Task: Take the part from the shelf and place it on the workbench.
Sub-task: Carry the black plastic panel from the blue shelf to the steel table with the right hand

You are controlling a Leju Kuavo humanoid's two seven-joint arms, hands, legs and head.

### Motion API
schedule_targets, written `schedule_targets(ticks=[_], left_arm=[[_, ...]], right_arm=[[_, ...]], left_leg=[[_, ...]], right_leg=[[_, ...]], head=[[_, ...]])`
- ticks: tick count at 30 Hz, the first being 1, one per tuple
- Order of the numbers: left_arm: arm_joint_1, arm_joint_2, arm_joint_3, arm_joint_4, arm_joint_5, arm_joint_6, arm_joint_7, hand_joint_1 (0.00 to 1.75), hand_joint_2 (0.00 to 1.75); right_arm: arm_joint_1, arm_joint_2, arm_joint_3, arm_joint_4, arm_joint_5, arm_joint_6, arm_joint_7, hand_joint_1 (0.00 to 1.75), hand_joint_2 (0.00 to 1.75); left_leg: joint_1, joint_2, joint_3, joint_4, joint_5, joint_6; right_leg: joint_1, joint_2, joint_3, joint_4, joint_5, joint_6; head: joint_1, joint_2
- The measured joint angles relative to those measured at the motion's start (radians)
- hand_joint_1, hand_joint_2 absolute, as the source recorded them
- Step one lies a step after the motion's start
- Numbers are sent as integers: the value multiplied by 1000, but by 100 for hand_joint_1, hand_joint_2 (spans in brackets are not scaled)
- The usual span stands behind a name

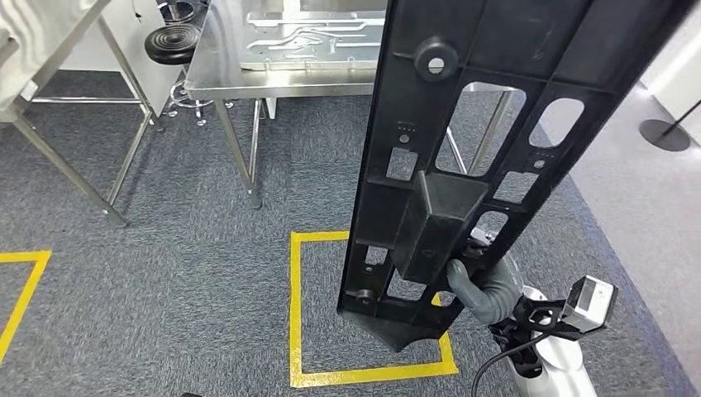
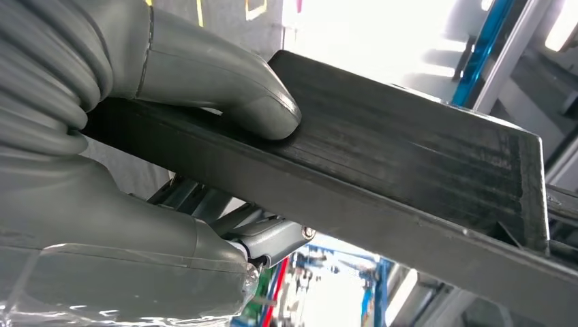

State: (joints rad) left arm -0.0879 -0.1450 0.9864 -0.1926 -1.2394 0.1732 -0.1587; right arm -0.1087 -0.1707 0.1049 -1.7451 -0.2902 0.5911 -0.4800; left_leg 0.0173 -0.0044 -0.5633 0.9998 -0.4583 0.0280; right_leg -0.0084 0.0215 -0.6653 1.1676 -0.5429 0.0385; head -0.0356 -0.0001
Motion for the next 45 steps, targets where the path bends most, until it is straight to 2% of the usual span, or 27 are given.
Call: schedule_targets(ticks=[1, 2, 3, 4, 6, 8, 10, 12, 14, 16, 17, 18, 19, 21, 23, 26, 28, 30, 32, 33, 34, 35, 37, 39, 41, 43, 45], left_arm=[[1, 0, 0, 0, 0, 0, 0, 0, 175], [1, 0, 0, 0, 0, 0, 0, 0, 175], [1, 0, 0, 0, 0, 0, 0, 0, 175], [0, 0, 0, 0, 0, 0, 0, 0, 175], [-2, -1, 0, 0, 0, 0, 0, 0, 175], [-4, -1, 0, 0, 0, 0, 0, 0, 175], [-4, -1, 0, 0, 1, 0, -1, 0, 175], [-5, -1, 0, 0, 1, 0, -1, 0, 175], [-6, -1, 0, 0, 2, 0, -1, 0, 175], [-5, -1, 0, 0, 3, 0, -2, 0, 175], [-4, -2, 0, 0, 3, 0, -1, 0, 175], [-4, -2, 0, 0, 3, 0, -1, 0, 175], [-4, -2, 0, 0, 3, 0, -1, 0, 175], [-4, -2, 0, 0, 2, -1, -1, 0, 175], [-6, -2, 0, 0, 1, -4, 0, 0, 175], [-7, -3, 0, 0, -1, -8, 3, 0, 175], [-9, -4, 1, 0, 0, -9, 5, 0, 175], [-11, -4, 1, 0, 1, -9, 5, 0, 175], [-10, -4, 1, 0, 2, -9, 5, 0, 175], [-9, -5, 1, 0, 2, -9, 5, 0, 175], [-9, -5, 1, 0, 2, -9, 5, 0, 175], [-9, -5, 1, 0, 2, -9, 5, 0, 175], [-9, -6, 2, 0, 2, -9, 4, 0, 175], [-9, -7, 2, 0, 2, -9, 4, 0, 175], [-8, -8, 2, 0, 1, -10, 4, 0, 175], [-9, -9, 2, 0, 0, -10, 5, 0, 175], [-10, -8, 1, 0, -2, -11, 5, 0, 175]], right_arm=[[-2, 0, 0, 3, -1, -1, -1, 169, 175], [-2, 0, 0, 5, -1, -2, -2, 169, 175], [-2, -1, 0, 8, 0, -3, -2, 169, 175], [-2, -1, -1, 9, 0, -4, -2, 169, 175], [-2, -1, -2, 10, 0, -6, -2, 169, 175], [-3, -2, -2, 10, 1, -9, -2, 169, 175], [-2, -3, -2, 10, 4, -12, -2, 169, 175], [-2, -3, -3, 10, 6, -15, -3, 169, 175], [-4, -3, -3, 9, 8, -16, -3, 169, 175], [-5, -3, -3, 10, 10, -16, -3, 169, 175], [-5, -3, -3, 10, 13, -16, -3, 169, 175], [-5, -3, -3, 10, 15, -16, -3, 169, 175], [-6, -3, -3, 10, 17, -17, -3, 169, 175], [-7, -3, -3, 11, 18, -19, -2, 169, 175], [-9, -3, -3, 11, 19, -21, -2, 169, 175], [-10, -4, -4, 10, 20, -21, -1, 169, 175], [-10, -6, -6, 10, 20, -21, -1, 169, 175], [-11, -9, -7, 10, 20, -20, -1, 169, 175], [-11, -11, -8, 14, 20, -20, -1, 169, 175], [-11, -11, -8, 17, 20, -20, -1, 169, 175], [-11, -12, -8, 20, 20, -19, -2, 169, 175], [-12, -12, -8, 23, 20, -19, -2, 169, 175], [-15, -13, -8, 26, 19, -19, -3, 169, 175], [-18, -14, -8, 27, 18, -20, -5, 169, 175], [-19, -15, -8, 27, 17, -21, -7, 169, 175], [-17, -16, -7, 26, 17, -24, -8, 169, 175], [-16, -17, -7, 26, 16, -27, -9, 169, 175]], left_leg=[[-1, 7, 0, 0, -1, 1], [-1, 14, 0, 0, -2, 1], [-1, 19, 0, 1, -3, 1], [-1, 22, 1, 1, -4, -1], [-2, 26, 6, 2, -7, -5], [-5, 28, 9, 4, -12, -15], [-7, 31, 10, 4, -14, -26], [-7, 32, 9, 11, -23, -38], [-6, 23, -19, 77, -65, -47], [-5, 14, -85, 216, -129, -51], [-5, 13, -117, 278, -148, -53], [-5, 13, -135, 306, -147, -53], [-5, 13, -131, 291, -123, -53], [-4, 11, -78, 163, -45, -49], [-4, 6, -29, 50, -5, -42], [-7, 3, -20, 25, -4, -24], [-5, 4, -17, 18, 0, -11], [-3, 5, -16, 14, 2, -2], [-5, 8, -17, 14, 2, 1], [-6, 9, -16, 14, 1, 2], [-8, 9, -15, 14, 1, 2], [-9, 9, -13, 14, 0, 2], [-11, 9, -9, 14, -1, 0], [-14, 9, -10, 14, -3, -7], [-13, 11, -10, 11, -3, -18], [-13, 13, -11, 24, -15, -29], [-12, 11, -45, 105, -64, -37]], right_leg=[[-3, -9, -35, 70, -29, 4], [-6, -13, -60, 120, -43, 7], [-8, -15, -67, 133, -37, 10], [-10, -17, -52, 104, -13, 10], [-11, -25, 23, -41, 54, 6], [-6, -32, 78, -149, 88, -4], [0, -31, 84, -165, 88, -13], [-2, -27, 88, -171, 90, -24], [-7, -25, 95, -179, 92, -35], [-6, -23, 96, -178, 89, -41], [-5, -21, 96, -177, 88, -43], [-4, -18, 97, -175, 87, -43], [-4, -15, 98, -173, 84, -42], [-5, -9, 104, -169, 78, -37], [-1, -5, 104, -163, 72, -28], [1, -2, 100, -163, 72, -10], [-2, -5, 95, -146, 57, 0], [-5, -11, 50, -48, 3, 8], [-5, -13, -22, 95, -55, 12], [-5, -14, -44, 134, -60, 12], [-5, -15, -46, 133, -45, 10], [-4, -15, -27, 88, -13, 6], [0, -20, 44, -62, 58, -7], [8, -25, 84, -153, 85, -18], [13, -24, 86, -165, 85, -25], [7, -23, 93, -177, 90, -35], [1, -24, 102, -188, 94, -44]], head=[[0, 0], [0, 0], [0, 0], [0, 0], [0, 0], [0, 0], [0, 0], [0, 0], [0, 0], [0, 0], [0, 0], [0, 0], [0, 0], [0, 0], [0, 0], [0, 0], [0, 0], [0, 0], [0, 0], [0, 0], [0, 0], [0, 0], [0, 0], [0, 0], [0, 0], [0, 0], [0, 0]])
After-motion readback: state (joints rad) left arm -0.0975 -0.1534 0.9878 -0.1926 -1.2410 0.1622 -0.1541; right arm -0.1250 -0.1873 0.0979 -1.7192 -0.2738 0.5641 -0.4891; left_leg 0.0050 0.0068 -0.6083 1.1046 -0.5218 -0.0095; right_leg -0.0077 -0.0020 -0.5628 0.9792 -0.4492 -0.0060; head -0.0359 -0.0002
